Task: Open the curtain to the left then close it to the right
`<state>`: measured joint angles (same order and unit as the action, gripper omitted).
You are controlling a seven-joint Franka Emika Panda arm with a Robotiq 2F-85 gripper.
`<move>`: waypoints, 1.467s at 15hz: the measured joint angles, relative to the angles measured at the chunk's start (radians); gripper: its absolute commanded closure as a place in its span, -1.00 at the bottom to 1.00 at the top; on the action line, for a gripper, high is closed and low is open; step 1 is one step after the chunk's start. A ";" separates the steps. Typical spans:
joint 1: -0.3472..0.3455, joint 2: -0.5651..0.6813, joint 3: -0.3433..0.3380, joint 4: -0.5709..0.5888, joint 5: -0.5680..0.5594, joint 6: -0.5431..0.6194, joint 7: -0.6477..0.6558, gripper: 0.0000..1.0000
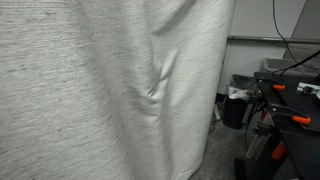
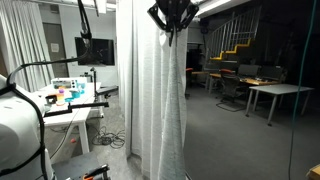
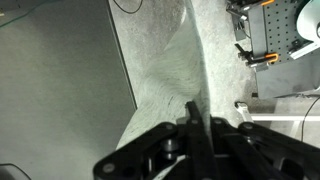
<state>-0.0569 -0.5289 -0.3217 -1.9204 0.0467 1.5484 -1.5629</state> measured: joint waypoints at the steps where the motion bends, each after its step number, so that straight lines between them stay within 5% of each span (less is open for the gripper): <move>1: -0.007 0.002 -0.036 0.034 0.000 -0.027 -0.018 0.99; 10: -0.097 0.166 -0.285 0.332 -0.023 -0.103 -0.134 0.99; 22: -0.174 0.566 -0.723 0.734 0.122 -0.234 -0.596 0.99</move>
<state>-0.2309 0.0367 -1.0451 -1.1860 0.1683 1.3146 -2.1592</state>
